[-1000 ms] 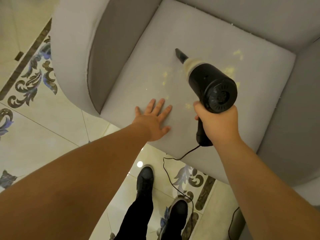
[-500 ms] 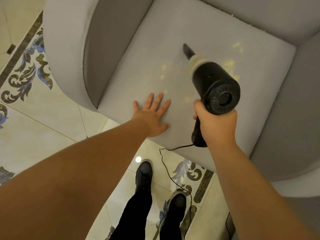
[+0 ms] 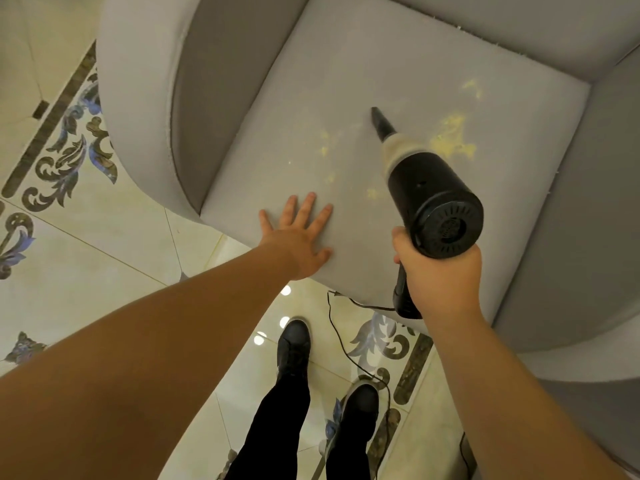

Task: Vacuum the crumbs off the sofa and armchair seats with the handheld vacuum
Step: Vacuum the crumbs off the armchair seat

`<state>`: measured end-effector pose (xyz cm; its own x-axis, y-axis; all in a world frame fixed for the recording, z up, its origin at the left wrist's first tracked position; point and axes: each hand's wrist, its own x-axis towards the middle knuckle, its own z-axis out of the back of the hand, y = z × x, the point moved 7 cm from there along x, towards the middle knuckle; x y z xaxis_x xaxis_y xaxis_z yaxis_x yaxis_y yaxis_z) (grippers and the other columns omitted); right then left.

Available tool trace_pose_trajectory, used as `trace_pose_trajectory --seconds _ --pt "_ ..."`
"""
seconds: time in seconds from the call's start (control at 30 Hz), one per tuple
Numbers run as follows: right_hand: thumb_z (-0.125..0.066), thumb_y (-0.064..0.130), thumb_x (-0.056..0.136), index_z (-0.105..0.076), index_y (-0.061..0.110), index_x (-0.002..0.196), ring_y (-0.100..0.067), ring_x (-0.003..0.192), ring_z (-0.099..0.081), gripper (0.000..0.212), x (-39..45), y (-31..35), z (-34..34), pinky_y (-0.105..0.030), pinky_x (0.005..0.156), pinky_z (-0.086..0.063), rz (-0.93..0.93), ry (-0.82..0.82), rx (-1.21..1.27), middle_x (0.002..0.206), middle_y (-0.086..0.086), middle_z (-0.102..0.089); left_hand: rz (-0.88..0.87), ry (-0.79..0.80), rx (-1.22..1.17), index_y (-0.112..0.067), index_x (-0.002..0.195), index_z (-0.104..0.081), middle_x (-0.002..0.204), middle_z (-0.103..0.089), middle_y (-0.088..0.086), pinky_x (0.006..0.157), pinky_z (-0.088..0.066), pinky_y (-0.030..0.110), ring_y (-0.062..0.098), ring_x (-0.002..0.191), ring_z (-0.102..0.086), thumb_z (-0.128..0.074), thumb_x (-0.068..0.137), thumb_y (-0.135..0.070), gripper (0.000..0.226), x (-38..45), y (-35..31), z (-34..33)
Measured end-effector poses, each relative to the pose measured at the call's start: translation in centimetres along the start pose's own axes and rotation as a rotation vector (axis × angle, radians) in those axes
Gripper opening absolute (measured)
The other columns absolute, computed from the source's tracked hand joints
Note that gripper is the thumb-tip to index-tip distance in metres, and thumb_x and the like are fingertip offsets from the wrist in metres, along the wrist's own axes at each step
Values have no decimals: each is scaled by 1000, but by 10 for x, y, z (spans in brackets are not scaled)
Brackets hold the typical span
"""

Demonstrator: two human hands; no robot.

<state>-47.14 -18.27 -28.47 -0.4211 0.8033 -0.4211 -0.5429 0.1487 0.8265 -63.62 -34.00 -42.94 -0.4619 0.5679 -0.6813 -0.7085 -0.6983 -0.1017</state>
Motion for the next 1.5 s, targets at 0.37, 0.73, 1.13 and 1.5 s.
trace_pose_trajectory --seconds 0.37,0.73,1.13,1.5 --pt "-83 19 86 -70 21 90 -22 79 -70 14 -9 -9 -28 -26 72 -59 53 194 -101 79 -4 -73 3 28 -43 -44 154 30 164 39 -3 121 0 70 32 152 32 -37 98 -74 92 5 -4 -10" --pt "-83 18 86 -72 15 94 -20 75 -69 14 -19 -10 -31 -11 60 -53 16 247 -80 79 -8 -74 6 -42 -22 -41 155 29 167 33 -4 122 1 69 30 155 26 -32 102 -68 85 -6 12 -10" --pt "-89 12 81 -63 34 86 -5 77 -69 34 -46 -13 -27 -9 64 -54 98 318 -106 74 11 -69 23 -31 -36 -38 157 27 165 36 -1 123 4 66 34 152 31 -39 100 -70 93 -13 18 -21" --pt "-84 18 86 -68 26 90 -10 78 -70 19 -31 -14 -5 -2 57 -46 51 248 -123 81 -2 -74 -71 16 -18 -50 156 23 167 33 -5 125 -2 62 29 155 25 -39 104 -60 82 -29 17 -21"
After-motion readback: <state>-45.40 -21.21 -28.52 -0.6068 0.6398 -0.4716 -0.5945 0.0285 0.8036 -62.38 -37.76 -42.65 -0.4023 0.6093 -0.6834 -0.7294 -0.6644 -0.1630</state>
